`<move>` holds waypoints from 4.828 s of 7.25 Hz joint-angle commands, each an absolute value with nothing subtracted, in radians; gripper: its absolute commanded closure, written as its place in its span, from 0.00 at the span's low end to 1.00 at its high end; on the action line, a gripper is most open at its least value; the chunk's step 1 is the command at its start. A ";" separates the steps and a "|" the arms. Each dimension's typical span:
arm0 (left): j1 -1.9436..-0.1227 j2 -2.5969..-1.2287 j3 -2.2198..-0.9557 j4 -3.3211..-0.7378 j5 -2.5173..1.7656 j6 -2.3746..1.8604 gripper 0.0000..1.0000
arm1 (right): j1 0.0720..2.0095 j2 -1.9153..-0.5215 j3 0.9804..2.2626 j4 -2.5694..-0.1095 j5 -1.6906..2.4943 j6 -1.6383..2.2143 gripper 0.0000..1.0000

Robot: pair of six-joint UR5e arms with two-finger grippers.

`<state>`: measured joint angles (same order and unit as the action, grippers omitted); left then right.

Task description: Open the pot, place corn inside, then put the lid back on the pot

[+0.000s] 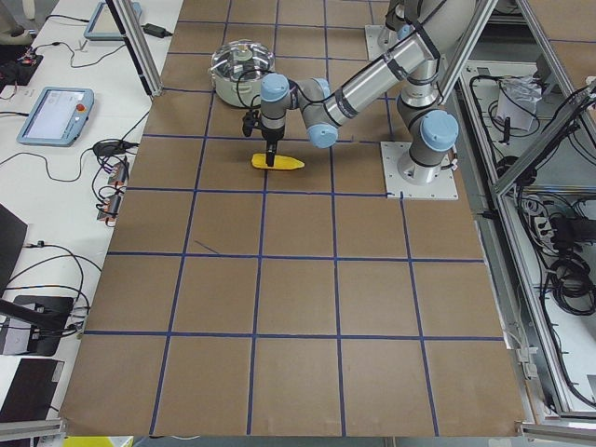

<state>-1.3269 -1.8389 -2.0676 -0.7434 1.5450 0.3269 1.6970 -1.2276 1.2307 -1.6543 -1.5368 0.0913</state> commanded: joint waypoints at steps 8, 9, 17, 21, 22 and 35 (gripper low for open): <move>-1.328 -1.827 -2.039 -0.751 1.552 0.298 0.91 | 1.885 -0.914 1.028 -1.691 -1.591 0.362 0.06; -1.328 -1.772 -1.986 -0.878 1.615 0.298 0.91 | 1.884 -0.920 1.032 -1.686 -1.591 0.365 0.06; -1.350 -1.614 -1.683 -1.420 1.576 0.181 0.91 | 1.881 -0.957 1.114 -1.727 -1.574 0.362 0.20; -1.474 -1.617 -1.683 -1.417 1.578 0.010 0.91 | 1.878 -0.960 1.108 -1.726 -1.574 0.345 0.77; -1.500 -1.638 -1.683 -1.402 1.577 -0.033 0.91 | 1.876 -0.965 1.092 -1.717 -1.584 0.339 0.84; -1.871 -2.038 -1.219 -1.341 1.585 -0.489 0.89 | 1.485 -1.055 1.078 -1.618 -1.578 -0.094 0.84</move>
<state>-1.8282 -1.9450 -1.3199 -1.3396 1.5829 -0.4460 1.4855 -1.0557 1.0773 -1.6183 -1.5779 -0.0933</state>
